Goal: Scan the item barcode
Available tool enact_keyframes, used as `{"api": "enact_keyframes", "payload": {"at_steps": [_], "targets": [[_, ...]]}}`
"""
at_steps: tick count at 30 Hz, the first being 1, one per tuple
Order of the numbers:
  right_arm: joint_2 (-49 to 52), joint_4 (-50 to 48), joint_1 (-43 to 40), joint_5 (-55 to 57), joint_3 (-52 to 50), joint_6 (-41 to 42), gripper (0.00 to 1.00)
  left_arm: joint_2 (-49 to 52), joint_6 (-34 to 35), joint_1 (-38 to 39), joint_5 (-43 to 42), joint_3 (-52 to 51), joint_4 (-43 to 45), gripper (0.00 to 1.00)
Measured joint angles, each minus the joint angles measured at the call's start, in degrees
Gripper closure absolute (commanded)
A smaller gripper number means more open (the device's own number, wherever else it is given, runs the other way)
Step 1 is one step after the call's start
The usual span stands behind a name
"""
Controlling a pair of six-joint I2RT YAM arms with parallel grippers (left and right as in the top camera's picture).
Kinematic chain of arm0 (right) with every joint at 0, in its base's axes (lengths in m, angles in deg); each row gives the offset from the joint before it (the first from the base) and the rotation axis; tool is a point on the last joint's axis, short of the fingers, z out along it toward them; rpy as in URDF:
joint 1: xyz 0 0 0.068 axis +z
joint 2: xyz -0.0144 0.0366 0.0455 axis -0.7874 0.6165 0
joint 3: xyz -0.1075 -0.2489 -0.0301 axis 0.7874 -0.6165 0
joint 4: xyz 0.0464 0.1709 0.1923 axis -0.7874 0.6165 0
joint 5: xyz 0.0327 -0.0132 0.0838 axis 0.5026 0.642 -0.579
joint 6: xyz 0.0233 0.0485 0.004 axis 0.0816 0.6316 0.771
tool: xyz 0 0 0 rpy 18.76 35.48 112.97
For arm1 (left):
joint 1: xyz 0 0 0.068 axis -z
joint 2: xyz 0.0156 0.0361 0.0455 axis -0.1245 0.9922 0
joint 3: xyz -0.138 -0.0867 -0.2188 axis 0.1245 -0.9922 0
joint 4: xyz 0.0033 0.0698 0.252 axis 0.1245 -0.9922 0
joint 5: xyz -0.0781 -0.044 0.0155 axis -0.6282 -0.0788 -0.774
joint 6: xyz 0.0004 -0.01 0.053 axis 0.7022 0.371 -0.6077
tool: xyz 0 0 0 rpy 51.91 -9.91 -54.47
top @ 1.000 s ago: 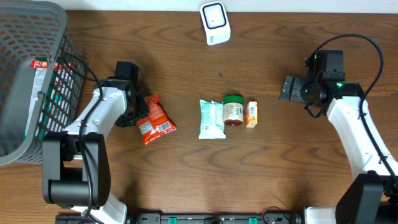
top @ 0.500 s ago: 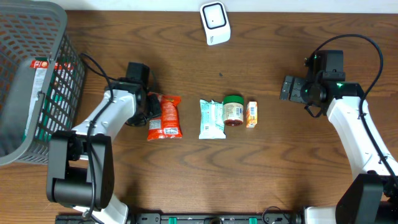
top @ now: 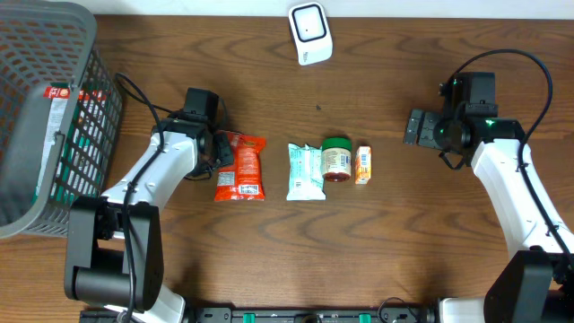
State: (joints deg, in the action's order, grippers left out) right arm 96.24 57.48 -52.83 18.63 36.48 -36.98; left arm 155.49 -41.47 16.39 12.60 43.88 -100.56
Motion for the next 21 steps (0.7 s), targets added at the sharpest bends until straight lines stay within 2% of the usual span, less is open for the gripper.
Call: {"api": "enact_keyframes", "payload": {"at_steps": [6,12,21], "targets": [[0.0,0.0,0.0,0.0,0.0,0.0,0.01,0.0,-1.5,0.0,6.3,-0.1,0.0,0.61],[0.0,0.0,0.0,0.0,0.0,0.0,0.01,0.0,-2.2,0.0,8.3,-2.2,0.0,0.62],[0.0,0.0,0.0,0.0,0.0,0.0,0.01,0.0,-2.2,0.0,1.2,-4.8,2.6,0.61]]}}
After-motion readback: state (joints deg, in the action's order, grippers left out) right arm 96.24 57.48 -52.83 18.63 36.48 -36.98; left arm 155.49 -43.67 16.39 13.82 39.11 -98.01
